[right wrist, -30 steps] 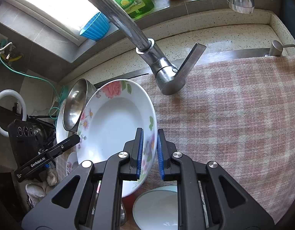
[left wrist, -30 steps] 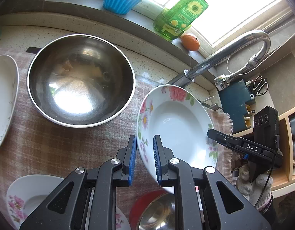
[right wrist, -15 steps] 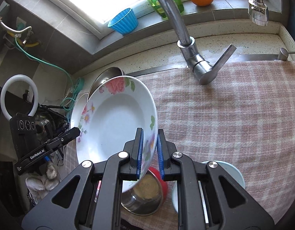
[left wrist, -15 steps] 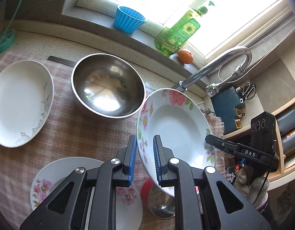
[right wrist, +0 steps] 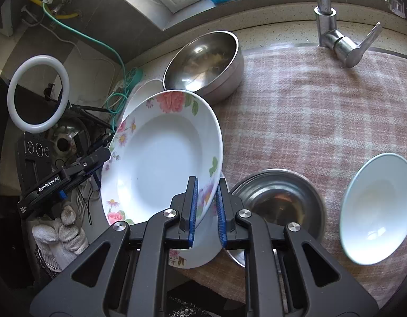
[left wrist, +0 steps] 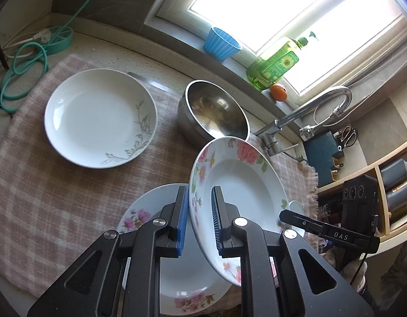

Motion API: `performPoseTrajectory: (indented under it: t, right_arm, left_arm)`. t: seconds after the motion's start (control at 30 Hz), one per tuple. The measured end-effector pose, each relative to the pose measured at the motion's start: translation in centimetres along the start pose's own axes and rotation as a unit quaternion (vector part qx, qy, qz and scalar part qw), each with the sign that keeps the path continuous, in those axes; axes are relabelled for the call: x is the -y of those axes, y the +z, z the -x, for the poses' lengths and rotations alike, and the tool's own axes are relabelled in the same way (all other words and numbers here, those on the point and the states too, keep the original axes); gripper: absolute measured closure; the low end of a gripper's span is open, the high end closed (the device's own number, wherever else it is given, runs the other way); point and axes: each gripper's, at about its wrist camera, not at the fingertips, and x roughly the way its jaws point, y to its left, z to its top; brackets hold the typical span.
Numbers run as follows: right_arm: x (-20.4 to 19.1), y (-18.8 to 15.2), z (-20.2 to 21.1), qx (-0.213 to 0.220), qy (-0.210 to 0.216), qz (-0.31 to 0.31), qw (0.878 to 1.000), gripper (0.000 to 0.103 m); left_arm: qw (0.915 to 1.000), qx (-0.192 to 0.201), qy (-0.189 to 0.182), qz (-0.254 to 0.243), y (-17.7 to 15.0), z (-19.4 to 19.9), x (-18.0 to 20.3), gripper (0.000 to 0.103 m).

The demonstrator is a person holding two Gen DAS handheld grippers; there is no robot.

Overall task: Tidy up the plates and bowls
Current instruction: 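Lift the pink-flower plate and carry it over the other pink-flower plate, then lower the plate onto the other pink-flower plate and open the right gripper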

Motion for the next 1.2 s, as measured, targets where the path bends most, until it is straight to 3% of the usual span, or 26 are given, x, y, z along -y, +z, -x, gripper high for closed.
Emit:
performPoseTrajectory:
  t: [0.17,0.63,1.2]
  right_arm:
    - [-1.4,-1.9,-1.8,-0.016,0.006,0.005,1.0,0.089]
    - [-2.6,-4.8,-5.1,-0.039,-0.037,0.006,0.999,0.089]
    - [-2.0,-5.6,-6.5,-0.053,-0.083,0.01,0.995,0.089]
  left_arm:
    - [0.9999,-0.006,0.01,0.01,-1.2,0.9,-2.3,0.088]
    - [0.9983,-0.047,0.029,0.018,-3.6,-1.3,-5.3,0.088]
    - [0.9956,-0.073,0.056,-0.021,-5.2,-3.2,-4.7,0.088]
